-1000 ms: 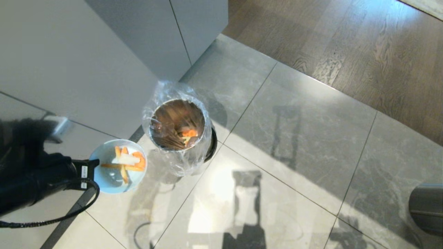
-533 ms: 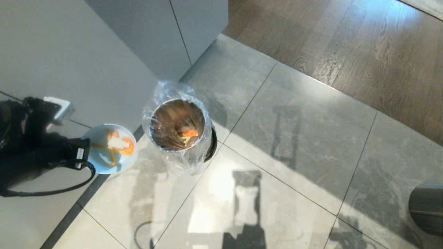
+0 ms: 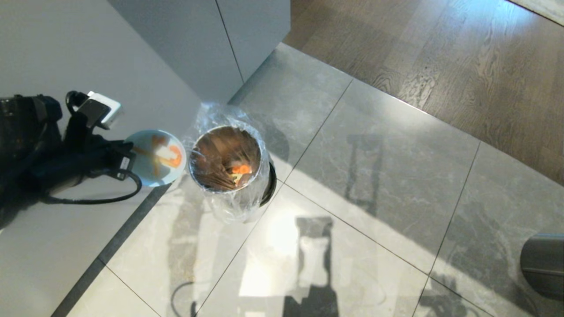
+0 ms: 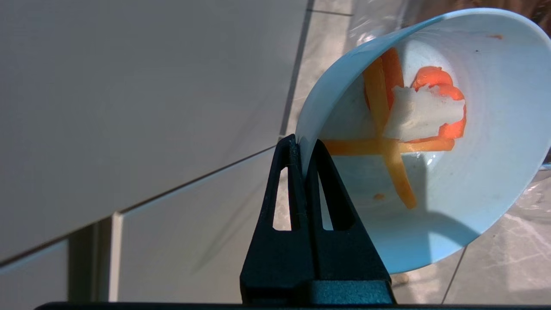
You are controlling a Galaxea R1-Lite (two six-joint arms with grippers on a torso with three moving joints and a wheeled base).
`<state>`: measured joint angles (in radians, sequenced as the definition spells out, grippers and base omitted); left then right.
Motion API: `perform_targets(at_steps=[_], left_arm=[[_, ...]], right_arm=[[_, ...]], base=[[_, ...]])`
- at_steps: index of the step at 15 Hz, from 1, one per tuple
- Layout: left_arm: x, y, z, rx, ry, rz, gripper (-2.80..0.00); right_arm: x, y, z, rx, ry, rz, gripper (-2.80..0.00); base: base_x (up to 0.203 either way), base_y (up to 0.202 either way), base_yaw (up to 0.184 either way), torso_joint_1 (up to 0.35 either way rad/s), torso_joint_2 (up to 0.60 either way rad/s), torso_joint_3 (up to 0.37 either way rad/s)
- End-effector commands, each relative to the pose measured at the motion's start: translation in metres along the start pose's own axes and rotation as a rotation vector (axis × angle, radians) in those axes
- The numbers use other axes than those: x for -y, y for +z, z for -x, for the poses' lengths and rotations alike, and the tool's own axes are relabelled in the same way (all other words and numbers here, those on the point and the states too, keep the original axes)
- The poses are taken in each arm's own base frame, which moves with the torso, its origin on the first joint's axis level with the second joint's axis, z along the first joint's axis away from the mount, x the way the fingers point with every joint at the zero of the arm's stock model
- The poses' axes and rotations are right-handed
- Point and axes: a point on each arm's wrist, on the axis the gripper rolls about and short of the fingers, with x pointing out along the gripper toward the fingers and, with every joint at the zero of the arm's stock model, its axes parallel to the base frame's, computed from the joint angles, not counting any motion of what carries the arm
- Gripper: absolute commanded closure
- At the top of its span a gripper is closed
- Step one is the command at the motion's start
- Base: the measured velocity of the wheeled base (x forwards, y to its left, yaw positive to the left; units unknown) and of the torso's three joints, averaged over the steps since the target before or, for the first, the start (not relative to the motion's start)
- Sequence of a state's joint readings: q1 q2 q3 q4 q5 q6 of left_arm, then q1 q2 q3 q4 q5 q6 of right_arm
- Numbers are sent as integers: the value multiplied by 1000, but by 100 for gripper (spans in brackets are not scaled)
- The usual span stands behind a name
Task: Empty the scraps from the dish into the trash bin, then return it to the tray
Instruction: Pour the leftover food from the bowl into the trash can
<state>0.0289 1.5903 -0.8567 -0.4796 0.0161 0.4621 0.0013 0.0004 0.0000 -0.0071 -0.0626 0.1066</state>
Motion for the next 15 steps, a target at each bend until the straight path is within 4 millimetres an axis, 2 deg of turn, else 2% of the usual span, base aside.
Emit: perform_targets(at_steps=[1, 11, 15], left_arm=[[11, 7, -8, 18, -37, -14, 0], [33, 33, -5, 74, -123, -50, 0], [30, 40, -5, 100, -105, -104, 0]], right_arm=[[0, 0, 0, 0, 0, -1, 0], [0, 0, 0, 1, 0, -1, 0], [0, 0, 0, 1, 0, -1, 0]], base=[[0, 0, 0, 0, 0, 0], [0, 0, 0, 0, 0, 0], [0, 0, 0, 0, 0, 0]])
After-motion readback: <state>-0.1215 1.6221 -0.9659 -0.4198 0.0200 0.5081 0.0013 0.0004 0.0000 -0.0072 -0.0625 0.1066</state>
